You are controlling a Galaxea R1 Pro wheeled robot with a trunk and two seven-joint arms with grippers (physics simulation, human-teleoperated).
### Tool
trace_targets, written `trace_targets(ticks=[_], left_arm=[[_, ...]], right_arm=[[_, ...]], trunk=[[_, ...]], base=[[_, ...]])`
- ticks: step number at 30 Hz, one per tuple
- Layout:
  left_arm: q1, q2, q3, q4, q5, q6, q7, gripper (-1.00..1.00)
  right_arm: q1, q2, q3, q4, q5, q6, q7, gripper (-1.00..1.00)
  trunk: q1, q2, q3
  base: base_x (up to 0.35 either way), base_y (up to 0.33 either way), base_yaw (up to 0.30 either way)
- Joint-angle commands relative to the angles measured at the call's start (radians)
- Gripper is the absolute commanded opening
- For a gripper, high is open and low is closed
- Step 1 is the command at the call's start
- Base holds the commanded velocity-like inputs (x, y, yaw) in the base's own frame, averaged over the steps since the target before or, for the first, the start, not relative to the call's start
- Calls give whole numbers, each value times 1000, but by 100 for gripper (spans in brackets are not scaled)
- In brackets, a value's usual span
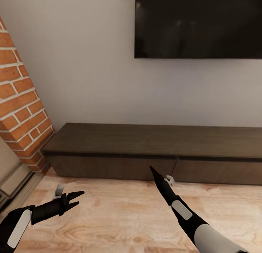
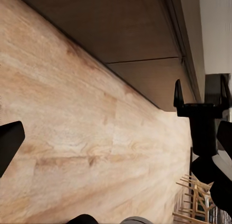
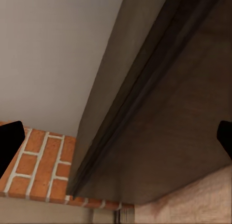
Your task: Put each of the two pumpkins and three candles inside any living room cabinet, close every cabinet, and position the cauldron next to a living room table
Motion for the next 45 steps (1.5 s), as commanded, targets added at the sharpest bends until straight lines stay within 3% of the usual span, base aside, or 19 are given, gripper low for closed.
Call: trace_targets(ticks=[1, 4, 9, 18, 25, 28, 36, 45], left_arm=[[-1, 0, 1, 0, -2, 4, -4, 100], [-1, -1, 1, -2, -2, 4, -4, 100], [-1, -2, 1, -3, -2, 4, -4, 100], [-1, -1, 1, -6, -3, 4, -4, 100], [-1, 1, 1, -3, -1, 4, -4, 100], [-1, 1, 2, -5, -2, 4, -5, 100], [-1, 2, 7, -3, -1, 4, -6, 100], [1, 3, 11, -8, -2, 4, -7, 100]], right_arm=[[-1, -1, 8, 1, -8, -13, -1, 100], [-1, -2, 4, 16, -17, -44, -12, 100], [-1, -2, -39, 34, -84, -55, 16, 100], [-1, -1, -53, 45, -98, -76, 15, 100], [-1, -1, -156, 66, -102, -64, 18, 100], [-1, -1, -181, 77, -104, -56, 18, 100], [-1, -2, -190, 95, -166, 5, 25, 100], [-1, -2, -190, 108, -175, 11, 38, 100]], trunk=[[0, 0, -1], [0, 0, -1], [0, 0, -1], [0, 0, -1], [0, 0, -1], [0, 0, -1], [0, 0, -1], [4, -7, -4]], base=[[129, 96, 0], [56, 42, 0], [47, 105, 0], [20, 37, 0], [129, 193, 0], [55, 67, 0], [72, 9, 0], [8, 0, 0]])
